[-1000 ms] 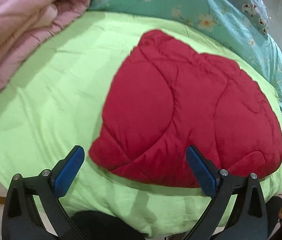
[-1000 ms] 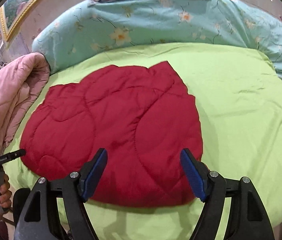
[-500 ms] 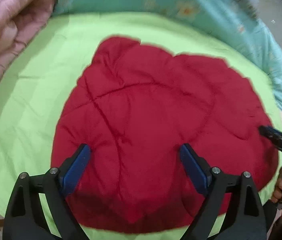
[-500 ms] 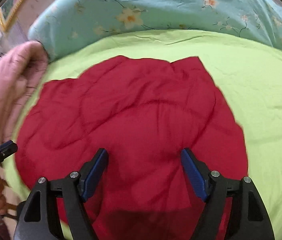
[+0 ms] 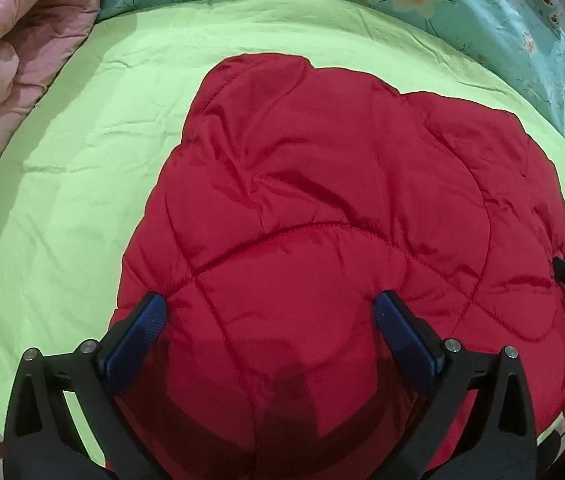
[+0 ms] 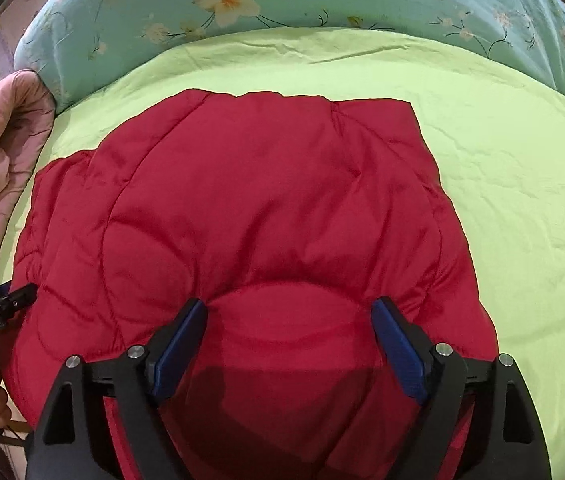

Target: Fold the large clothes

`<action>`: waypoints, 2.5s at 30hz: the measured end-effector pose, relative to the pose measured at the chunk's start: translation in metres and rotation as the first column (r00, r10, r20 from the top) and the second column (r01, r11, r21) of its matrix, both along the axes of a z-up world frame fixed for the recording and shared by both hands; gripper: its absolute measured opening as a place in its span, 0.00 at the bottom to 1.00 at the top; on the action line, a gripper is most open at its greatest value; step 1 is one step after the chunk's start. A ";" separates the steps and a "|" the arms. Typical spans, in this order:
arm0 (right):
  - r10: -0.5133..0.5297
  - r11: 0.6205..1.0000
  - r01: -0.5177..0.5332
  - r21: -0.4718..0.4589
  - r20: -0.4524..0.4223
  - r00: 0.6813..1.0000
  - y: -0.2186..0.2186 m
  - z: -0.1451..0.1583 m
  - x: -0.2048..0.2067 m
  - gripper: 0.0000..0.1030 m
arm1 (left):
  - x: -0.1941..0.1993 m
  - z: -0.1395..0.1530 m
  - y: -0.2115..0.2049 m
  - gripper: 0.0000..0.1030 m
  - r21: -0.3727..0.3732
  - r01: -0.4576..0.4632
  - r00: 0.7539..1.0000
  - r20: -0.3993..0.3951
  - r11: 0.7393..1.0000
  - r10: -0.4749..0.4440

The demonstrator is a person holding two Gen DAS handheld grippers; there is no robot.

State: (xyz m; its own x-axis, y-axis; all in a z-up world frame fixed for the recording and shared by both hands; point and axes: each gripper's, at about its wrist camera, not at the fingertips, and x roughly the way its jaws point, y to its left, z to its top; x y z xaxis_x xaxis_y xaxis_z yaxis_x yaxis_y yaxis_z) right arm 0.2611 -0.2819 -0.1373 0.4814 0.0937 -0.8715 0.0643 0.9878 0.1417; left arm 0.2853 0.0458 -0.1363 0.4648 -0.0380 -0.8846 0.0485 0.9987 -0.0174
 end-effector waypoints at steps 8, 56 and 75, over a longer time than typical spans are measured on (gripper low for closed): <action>0.011 1.000 -0.013 0.010 0.124 0.992 0.006 0.030 -0.052 0.80 | -0.043 0.018 0.003 1.00 -0.001 0.021 0.997 0.078 1.000 -0.021; 0.151 0.988 -0.146 -0.040 0.290 0.945 0.059 0.117 -0.310 0.92 | -0.281 0.106 0.003 1.00 0.069 0.128 0.942 0.302 0.989 -0.143; 0.160 0.987 -0.144 -0.077 0.291 0.943 0.072 0.123 -0.312 0.99 | -0.295 0.121 -0.015 1.00 0.153 0.110 0.928 0.337 0.982 -0.156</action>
State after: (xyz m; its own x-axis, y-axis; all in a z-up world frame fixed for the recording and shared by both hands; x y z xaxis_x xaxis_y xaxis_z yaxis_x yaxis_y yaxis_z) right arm -0.0511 -0.2103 -0.0147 0.7012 0.1426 -0.6985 -0.1236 0.9893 0.0779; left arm -0.0095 0.0309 -0.0157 0.7414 -0.0170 -0.6709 0.1609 0.9750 0.1530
